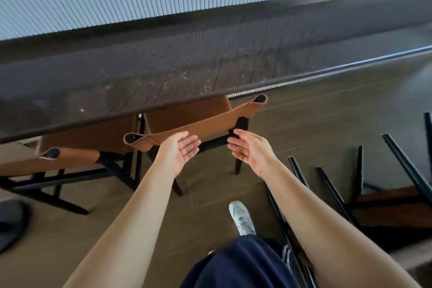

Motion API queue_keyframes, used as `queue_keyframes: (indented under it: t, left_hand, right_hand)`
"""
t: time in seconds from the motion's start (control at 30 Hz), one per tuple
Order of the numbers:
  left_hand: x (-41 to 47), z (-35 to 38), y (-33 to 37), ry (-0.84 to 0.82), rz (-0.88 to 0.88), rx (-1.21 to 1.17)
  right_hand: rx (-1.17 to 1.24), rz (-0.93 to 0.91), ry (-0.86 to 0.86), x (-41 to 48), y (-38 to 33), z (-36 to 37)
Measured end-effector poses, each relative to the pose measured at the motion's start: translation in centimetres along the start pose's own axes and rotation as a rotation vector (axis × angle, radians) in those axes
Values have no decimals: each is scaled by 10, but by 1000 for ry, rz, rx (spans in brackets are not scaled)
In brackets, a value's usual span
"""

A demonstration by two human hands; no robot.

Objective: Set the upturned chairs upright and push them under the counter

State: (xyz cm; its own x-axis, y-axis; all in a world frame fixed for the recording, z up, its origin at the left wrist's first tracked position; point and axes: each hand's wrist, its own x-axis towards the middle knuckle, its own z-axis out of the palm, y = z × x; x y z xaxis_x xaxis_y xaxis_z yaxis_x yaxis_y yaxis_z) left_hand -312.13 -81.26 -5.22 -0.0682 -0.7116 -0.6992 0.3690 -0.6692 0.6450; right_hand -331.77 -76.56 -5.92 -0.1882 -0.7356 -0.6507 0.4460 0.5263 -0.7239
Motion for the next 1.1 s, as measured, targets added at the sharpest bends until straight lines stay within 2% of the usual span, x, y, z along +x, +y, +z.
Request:
queue_keyframes:
  t: [0.23,0.5,0.67,1.0,1.1]
  left_hand:
    - [-38,26,-35,-199,31,192]
    - [-83,69,-102,-320,9,292]
    - [-123,87,-169,-387,9,345]
    - [-257,118,-341,-438,-8,371]
    - [-280,124,-371,-452,-19,385]
  right_hand:
    - [60,-118,77,-67,30,-52]
    - [221,-217,312,-146,61,-154]
    - [283,-243,427,-202,108,-227]
    - [308,-243,534,-363,204,-390]
    - [314,-234,571,-392,218,-417]
